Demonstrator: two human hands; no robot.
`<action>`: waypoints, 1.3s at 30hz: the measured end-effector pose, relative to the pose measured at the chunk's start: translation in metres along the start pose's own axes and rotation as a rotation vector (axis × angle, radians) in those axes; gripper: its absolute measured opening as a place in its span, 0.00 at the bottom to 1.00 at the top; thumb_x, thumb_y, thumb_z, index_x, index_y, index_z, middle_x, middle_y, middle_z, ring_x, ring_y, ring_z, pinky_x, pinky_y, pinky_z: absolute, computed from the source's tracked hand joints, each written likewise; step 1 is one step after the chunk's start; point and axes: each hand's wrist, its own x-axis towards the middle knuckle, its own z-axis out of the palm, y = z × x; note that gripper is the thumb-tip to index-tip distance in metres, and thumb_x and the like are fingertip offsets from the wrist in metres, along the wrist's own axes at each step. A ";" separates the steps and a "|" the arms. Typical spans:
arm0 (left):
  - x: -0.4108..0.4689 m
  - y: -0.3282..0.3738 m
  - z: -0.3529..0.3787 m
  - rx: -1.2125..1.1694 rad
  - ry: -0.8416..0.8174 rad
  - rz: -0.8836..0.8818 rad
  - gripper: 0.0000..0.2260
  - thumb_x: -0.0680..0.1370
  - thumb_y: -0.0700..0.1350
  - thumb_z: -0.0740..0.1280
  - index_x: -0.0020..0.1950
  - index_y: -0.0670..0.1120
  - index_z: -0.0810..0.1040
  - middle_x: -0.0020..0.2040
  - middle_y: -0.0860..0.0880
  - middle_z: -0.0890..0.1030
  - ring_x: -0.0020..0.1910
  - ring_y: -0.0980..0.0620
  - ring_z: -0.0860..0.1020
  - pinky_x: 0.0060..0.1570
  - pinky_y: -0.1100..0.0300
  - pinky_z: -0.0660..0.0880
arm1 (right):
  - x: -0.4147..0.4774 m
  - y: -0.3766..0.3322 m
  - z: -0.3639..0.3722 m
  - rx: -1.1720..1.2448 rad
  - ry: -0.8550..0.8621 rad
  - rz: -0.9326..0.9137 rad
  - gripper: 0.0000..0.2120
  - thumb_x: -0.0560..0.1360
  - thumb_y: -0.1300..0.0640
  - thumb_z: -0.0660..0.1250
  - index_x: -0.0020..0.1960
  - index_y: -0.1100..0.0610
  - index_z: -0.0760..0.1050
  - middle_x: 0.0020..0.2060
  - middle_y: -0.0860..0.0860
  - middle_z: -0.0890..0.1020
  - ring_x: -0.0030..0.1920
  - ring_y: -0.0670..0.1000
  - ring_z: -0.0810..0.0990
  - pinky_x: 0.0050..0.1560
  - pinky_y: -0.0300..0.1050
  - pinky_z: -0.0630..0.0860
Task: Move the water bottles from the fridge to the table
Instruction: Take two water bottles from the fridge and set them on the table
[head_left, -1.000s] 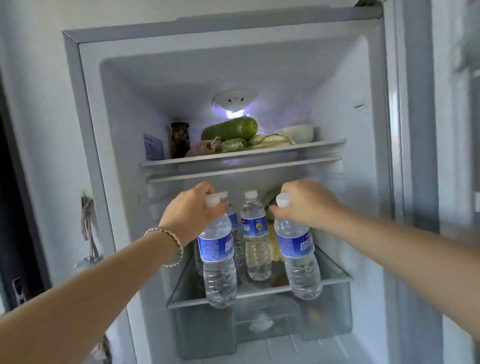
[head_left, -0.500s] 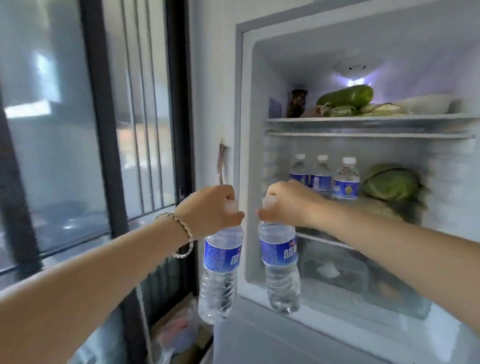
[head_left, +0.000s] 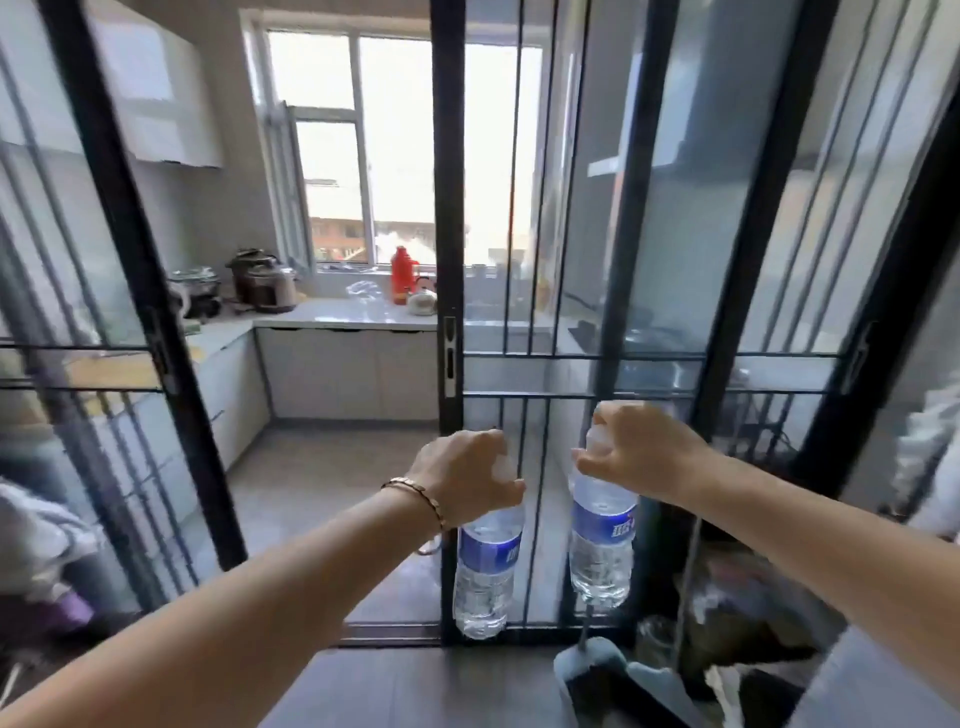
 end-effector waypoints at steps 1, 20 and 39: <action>-0.023 -0.027 -0.007 0.020 0.016 -0.064 0.16 0.73 0.55 0.67 0.53 0.46 0.76 0.52 0.44 0.82 0.45 0.44 0.77 0.41 0.59 0.68 | 0.003 -0.031 0.012 0.006 -0.012 -0.056 0.15 0.74 0.46 0.65 0.46 0.58 0.70 0.50 0.59 0.82 0.51 0.59 0.80 0.43 0.44 0.72; -0.525 -0.432 -0.202 0.205 0.219 -1.029 0.15 0.74 0.55 0.65 0.47 0.43 0.72 0.49 0.45 0.81 0.50 0.42 0.78 0.44 0.55 0.72 | -0.048 -0.682 0.190 0.348 -0.382 -0.752 0.18 0.71 0.44 0.68 0.49 0.58 0.74 0.42 0.55 0.79 0.40 0.55 0.74 0.39 0.41 0.68; -0.800 -0.723 -0.313 0.277 0.440 -1.604 0.17 0.76 0.57 0.64 0.50 0.43 0.72 0.47 0.47 0.79 0.46 0.45 0.79 0.43 0.52 0.75 | -0.081 -1.178 0.306 0.356 -0.543 -1.212 0.18 0.73 0.44 0.65 0.54 0.57 0.71 0.44 0.51 0.76 0.43 0.52 0.74 0.42 0.42 0.72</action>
